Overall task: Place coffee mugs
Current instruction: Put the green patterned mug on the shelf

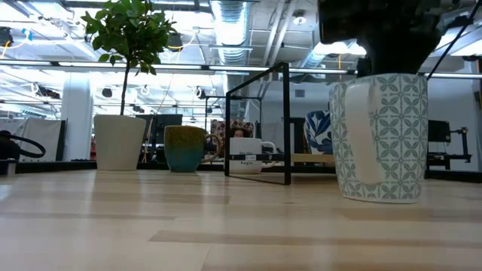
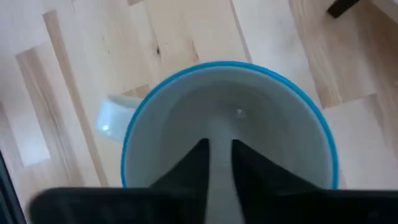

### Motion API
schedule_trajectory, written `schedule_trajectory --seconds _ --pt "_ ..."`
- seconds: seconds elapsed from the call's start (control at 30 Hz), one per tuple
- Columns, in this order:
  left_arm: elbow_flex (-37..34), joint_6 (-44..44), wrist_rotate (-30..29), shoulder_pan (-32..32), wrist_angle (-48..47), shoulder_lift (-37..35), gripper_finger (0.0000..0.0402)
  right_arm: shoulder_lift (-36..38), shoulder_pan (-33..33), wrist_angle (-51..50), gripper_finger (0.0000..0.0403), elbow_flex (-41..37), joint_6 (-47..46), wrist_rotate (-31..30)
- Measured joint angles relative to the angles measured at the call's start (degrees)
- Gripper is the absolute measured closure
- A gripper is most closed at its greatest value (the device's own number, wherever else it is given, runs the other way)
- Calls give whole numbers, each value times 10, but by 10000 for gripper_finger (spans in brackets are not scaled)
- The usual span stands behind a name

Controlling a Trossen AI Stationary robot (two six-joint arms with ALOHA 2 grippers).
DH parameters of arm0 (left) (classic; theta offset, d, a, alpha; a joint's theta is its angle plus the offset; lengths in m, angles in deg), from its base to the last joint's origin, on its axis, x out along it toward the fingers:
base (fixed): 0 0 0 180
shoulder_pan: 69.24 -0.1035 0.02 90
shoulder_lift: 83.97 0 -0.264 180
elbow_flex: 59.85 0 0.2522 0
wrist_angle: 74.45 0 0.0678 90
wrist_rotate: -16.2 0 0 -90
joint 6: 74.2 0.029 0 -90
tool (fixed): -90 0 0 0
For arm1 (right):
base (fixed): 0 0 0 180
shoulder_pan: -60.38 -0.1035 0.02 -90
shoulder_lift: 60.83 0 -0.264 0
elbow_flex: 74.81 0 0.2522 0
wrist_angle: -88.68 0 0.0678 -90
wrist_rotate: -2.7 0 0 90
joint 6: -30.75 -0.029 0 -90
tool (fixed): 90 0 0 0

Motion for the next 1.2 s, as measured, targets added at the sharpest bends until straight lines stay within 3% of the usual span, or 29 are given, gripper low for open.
schedule_trajectory --seconds 0.13,0.3,0.5,0.67,0.9,1.2 --pt "0 0 0 0 0 0 402 12 1 -9 385 6 8 1" --pt "0 0 0 0 -1 0 401 42 6 -84 383 43 15 -11" --pt "0 3 0 0 -4 0 402 106 42 -195 386 81 15 -82" --pt "0 7 0 0 -5 0 402 163 91 -201 386 79 15 -96" --pt "0 7 0 0 -11 0 401 173 64 -146 315 69 1 -53" --pt "0 2 0 0 -13 0 402 92 -32 -105 258 70 -50 -36"
